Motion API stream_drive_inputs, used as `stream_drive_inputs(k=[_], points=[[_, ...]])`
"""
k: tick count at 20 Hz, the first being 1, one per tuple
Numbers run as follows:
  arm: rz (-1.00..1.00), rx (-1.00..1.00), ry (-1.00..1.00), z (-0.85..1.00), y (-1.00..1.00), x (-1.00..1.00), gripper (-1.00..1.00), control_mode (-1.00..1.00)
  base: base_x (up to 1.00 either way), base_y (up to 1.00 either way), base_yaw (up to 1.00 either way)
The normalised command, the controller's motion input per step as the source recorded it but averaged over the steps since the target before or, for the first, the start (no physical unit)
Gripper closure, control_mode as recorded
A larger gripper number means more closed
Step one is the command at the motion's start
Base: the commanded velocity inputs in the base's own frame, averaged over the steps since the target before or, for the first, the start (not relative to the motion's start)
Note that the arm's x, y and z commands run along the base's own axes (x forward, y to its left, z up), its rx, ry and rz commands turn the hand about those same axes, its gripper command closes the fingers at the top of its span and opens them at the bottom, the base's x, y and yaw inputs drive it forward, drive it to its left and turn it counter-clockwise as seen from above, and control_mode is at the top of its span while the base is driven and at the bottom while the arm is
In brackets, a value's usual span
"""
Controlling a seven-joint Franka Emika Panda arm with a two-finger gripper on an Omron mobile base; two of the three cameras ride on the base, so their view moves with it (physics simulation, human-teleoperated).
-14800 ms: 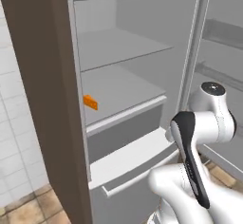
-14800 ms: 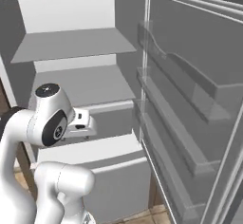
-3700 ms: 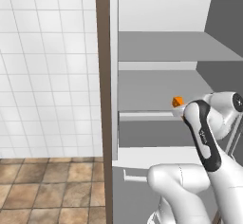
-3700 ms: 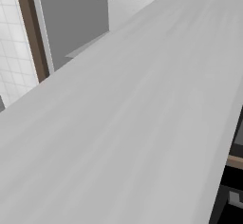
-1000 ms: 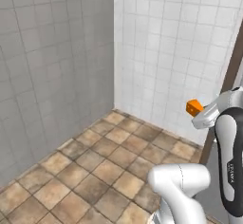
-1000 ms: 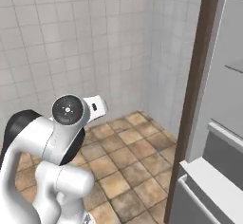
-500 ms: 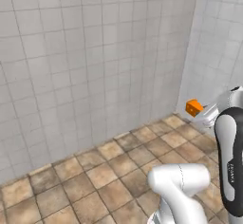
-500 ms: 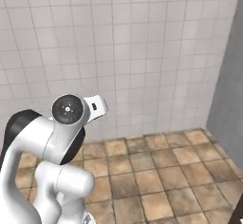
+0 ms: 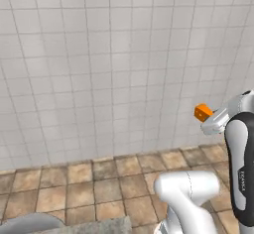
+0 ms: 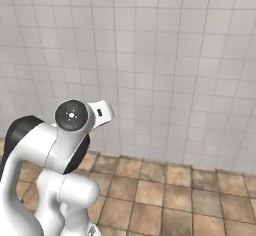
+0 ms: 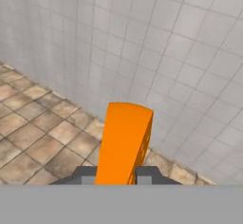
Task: Take the cheese, steak, and potato from the fridge and place them on the plate on the dining counter to create an appetizer plate.
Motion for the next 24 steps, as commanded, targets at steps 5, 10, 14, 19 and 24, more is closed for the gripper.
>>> stream_drive_inputs(k=[5, 10, 14, 19, 24], points=[[0.0, 0.0, 0.0, 0.0, 0.0, 0.0, 1.0, 1.0, 0.34, 0.38, 0.68], [0.0, 0.0, 0.0, 0.0, 0.0, 0.0, 1.0, 1.0, 0.47, 0.29, 0.69], [0.0, 0.0, 0.0, 0.0, 0.0, 0.0, 1.0, 1.0, 0.84, 0.03, 0.63], [0.0, 0.0, 0.0, 0.0, 0.0, 0.0, 1.0, 1.0, 1.0, -0.06, 0.57], [0.0, 0.0, 0.0, 0.0, 0.0, 0.0, 1.0, 1.0, 1.0, -0.14, 0.62]])
